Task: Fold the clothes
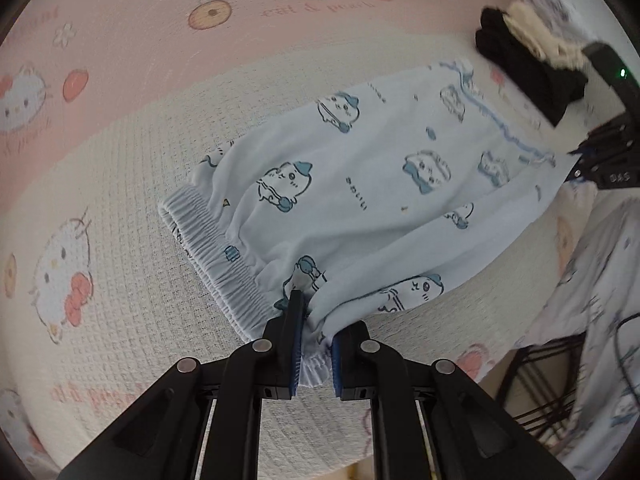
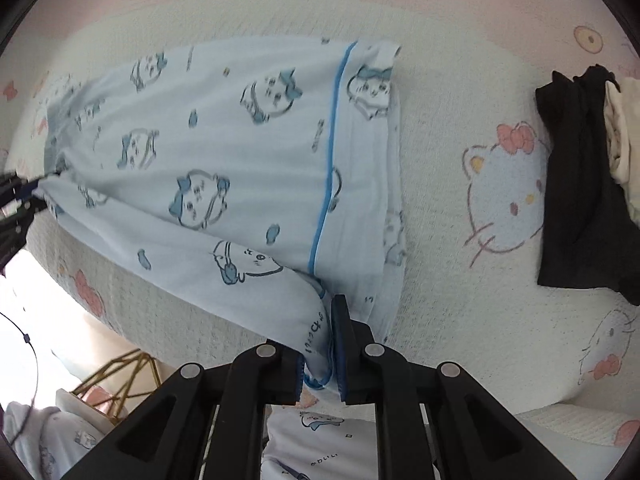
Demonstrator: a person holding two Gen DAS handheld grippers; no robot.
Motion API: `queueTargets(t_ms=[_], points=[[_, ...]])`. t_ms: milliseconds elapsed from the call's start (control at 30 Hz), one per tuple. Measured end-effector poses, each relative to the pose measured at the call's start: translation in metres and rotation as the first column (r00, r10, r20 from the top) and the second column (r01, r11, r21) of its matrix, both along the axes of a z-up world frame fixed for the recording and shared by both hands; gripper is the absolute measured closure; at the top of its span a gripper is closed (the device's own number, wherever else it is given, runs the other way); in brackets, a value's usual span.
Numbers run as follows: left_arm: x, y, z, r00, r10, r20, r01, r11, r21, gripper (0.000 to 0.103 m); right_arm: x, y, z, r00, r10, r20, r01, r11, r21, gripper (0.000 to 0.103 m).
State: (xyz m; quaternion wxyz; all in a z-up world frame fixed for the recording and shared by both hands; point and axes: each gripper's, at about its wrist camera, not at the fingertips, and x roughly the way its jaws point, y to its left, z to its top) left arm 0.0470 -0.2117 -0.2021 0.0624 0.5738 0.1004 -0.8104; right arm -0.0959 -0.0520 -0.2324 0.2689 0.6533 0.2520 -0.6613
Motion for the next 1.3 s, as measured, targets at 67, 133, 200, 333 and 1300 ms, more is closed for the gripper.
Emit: queueTargets(t_ms=[67,133,200,333,1300], points=[[0.001,-0.007,0.004,0.999,0.036,-0.012,-0.035,0.998,0.059,0.095,-0.001,0.003,0.006,1.0,-0.026,0.001,0.026,0.999,-0.035,0.091],[0.002,-0.013,0.008,0.998,0.064,-0.02,-0.062,0.992,0.106,0.095,-0.011,0.007,0.013,0.998,-0.057,0.005,0.057,0.995,-0.078,0.091],[0.002,-0.016,0.013,0.997,0.073,-0.033,-0.068,0.989,0.13,0.095,-0.016,0.01,0.017,0.997,-0.079,0.004,0.079,0.991,-0.107,0.091],[-0.003,-0.014,0.021,0.998,0.063,-0.026,-0.059,0.99,0.13,0.095,-0.044,0.009,0.019,0.994,-0.105,0.0,0.104,0.986,-0.13,0.091],[-0.086,-0.073,0.005,0.991,0.129,0.032,-0.131,0.991,0.041,0.078,-0.116,-0.048,-0.005,0.976,-0.207,-0.062,0.194,0.966,-0.171,0.091]])
